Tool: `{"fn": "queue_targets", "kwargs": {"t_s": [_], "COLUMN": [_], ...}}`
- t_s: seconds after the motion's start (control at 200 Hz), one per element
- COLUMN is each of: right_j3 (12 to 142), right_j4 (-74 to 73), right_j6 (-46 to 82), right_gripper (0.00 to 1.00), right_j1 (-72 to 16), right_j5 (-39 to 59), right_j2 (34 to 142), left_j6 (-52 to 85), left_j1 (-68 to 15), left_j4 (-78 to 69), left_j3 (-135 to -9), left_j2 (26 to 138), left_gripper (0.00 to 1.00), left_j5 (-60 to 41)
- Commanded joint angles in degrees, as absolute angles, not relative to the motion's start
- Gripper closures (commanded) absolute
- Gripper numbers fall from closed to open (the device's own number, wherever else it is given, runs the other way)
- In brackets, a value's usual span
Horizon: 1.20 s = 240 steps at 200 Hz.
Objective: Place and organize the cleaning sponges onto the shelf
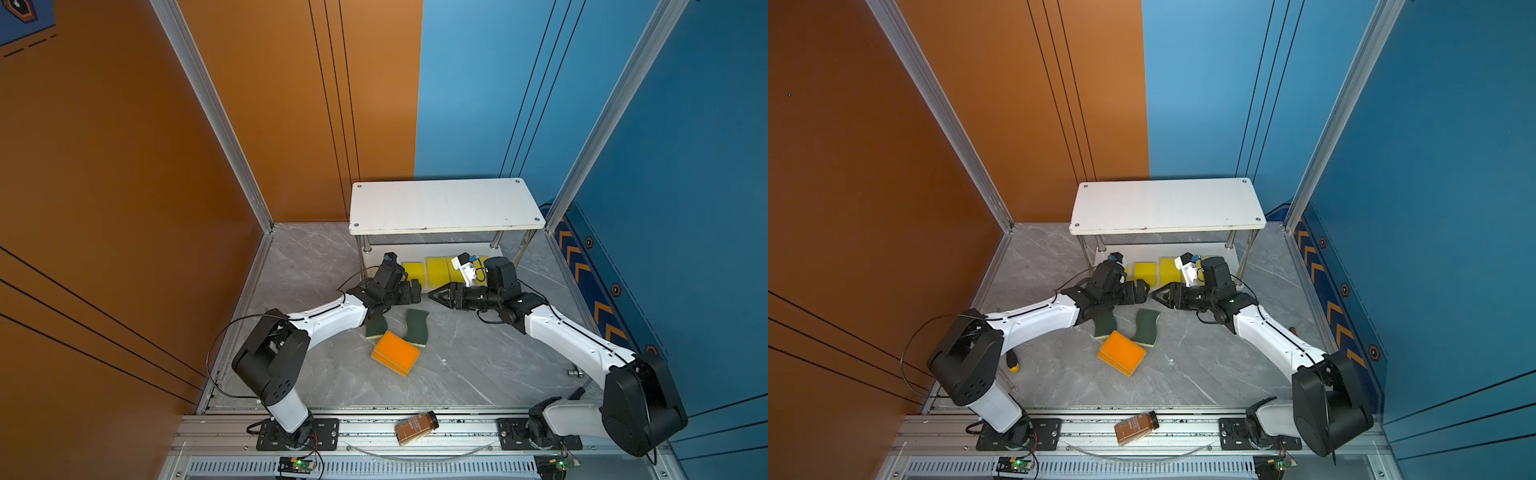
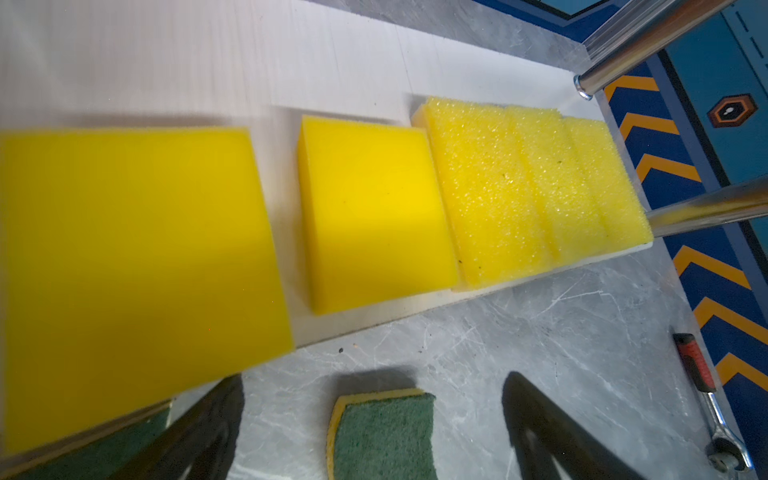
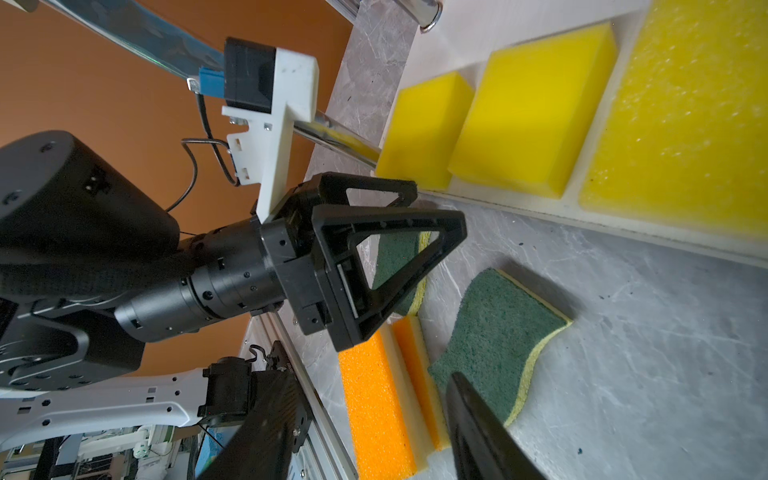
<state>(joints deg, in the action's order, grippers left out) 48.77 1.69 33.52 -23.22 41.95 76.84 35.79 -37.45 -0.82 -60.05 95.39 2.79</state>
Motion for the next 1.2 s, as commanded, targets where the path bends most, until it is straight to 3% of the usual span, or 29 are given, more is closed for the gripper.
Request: {"fn": "queue_targets", "kwargs": {"t_s": [0.0, 0.581, 1.197], "right_j3": [48.42, 48.43, 48.61], "right_j4": [1.88, 1.85, 2.02], "right_j6": [33.44, 33.75, 33.92], "right_gripper": [0.43, 0.43, 0.43], "right_j1": [-22.94, -23.01, -23.12], "right_j5": [42.38, 42.53, 42.11], "right_j2": [75.25, 75.76, 75.76], "left_j6": [34.36, 35.10, 33.57], "left_j1": [-36.83, -37.72, -35.09], "left_j4": [-1.68, 0.24, 0.44], "left_j3": [-62.04, -55.94, -55.59], "left_j2": [96.77, 90.27, 91.33], "left_gripper": [0.02, 0.02, 0.02], "left_j5": [1.76, 6.69, 8.30]}}
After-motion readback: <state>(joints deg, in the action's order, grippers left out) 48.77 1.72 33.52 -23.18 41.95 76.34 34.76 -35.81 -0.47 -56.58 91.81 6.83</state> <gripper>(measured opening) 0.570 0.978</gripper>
